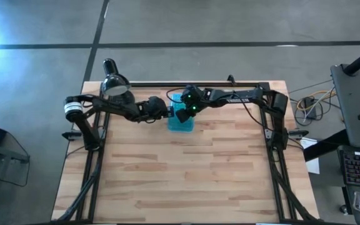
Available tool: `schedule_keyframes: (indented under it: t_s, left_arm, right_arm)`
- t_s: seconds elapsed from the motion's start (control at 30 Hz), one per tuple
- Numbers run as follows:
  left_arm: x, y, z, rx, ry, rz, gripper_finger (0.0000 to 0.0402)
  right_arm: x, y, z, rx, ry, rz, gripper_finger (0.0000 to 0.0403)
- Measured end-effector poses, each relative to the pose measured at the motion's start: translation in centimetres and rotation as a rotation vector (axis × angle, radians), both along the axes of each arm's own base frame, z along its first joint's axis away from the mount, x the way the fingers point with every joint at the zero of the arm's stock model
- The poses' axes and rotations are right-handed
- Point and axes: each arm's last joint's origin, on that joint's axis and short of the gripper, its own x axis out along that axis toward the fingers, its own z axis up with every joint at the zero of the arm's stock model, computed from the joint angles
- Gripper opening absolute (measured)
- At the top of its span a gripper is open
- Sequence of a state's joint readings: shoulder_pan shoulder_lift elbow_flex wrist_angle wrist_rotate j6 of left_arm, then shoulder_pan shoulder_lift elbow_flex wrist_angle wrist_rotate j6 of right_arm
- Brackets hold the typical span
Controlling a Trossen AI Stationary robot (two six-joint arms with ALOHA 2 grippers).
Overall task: Pick & place school supplies into a supply box
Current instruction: Close the blue supply box, then return to Home Position
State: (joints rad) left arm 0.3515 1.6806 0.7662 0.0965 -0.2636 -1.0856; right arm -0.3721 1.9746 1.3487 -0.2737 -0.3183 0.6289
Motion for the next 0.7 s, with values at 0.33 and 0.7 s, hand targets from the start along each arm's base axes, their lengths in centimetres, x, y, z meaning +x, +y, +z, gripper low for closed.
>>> schedule_keyframes:
  t_s: [0.33,0.7]
  left_arm:
    - [-0.6,-0.7,-0.6,-0.033,0.108,-0.087,0.0091]
    - [-3.6,-3.2,7.5,0.16,0.026,-0.181,0.0091]
  right_arm:
    - [-0.5,0.1,2.1,-0.045,-0.036,-0.007,0.0068]
    - [-6.0,1.6,14.9,-0.526,-0.259,0.006,0.0068]
